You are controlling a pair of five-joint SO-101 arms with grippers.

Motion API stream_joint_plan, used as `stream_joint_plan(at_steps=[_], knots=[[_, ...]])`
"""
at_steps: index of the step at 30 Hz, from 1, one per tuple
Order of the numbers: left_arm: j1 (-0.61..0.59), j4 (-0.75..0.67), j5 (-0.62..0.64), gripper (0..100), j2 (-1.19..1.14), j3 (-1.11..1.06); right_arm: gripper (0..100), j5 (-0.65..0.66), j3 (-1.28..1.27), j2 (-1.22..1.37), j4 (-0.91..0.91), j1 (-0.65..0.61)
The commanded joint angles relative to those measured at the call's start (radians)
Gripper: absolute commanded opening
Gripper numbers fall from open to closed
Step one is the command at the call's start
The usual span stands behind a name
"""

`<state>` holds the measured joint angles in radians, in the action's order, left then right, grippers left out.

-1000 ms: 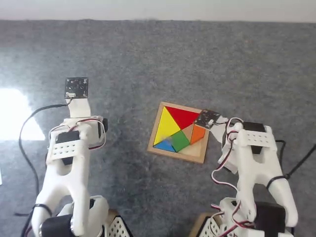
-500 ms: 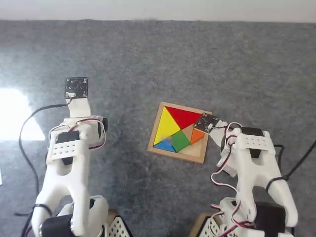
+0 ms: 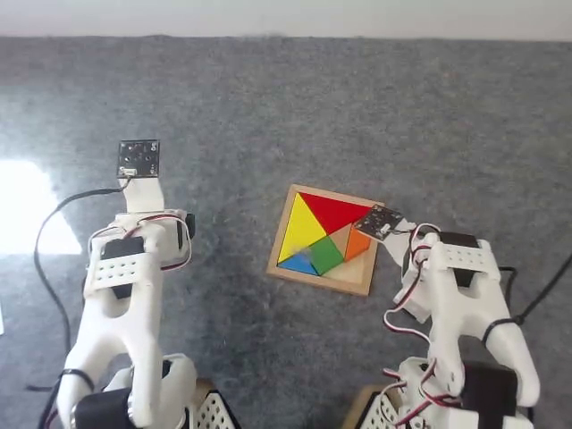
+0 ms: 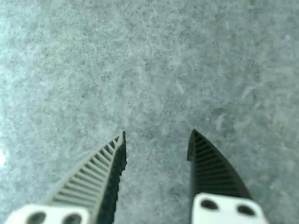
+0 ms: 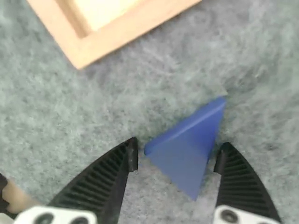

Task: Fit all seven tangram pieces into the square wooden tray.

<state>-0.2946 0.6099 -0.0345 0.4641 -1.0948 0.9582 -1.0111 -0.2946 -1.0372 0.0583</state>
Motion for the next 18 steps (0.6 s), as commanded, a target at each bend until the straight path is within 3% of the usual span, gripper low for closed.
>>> stream_joint_plan(at_steps=[1, 18], knots=[[-0.006, -0.017, -0.011, 21, 0.008, 0.013, 26.4, -0.014, 0.017, 0.042, 0.005, -0.019], [-0.006, -0.015, -0.011, 21, 0.008, 0.013, 26.2, -0.015, 0.02, 0.051, -0.002, -0.019]])
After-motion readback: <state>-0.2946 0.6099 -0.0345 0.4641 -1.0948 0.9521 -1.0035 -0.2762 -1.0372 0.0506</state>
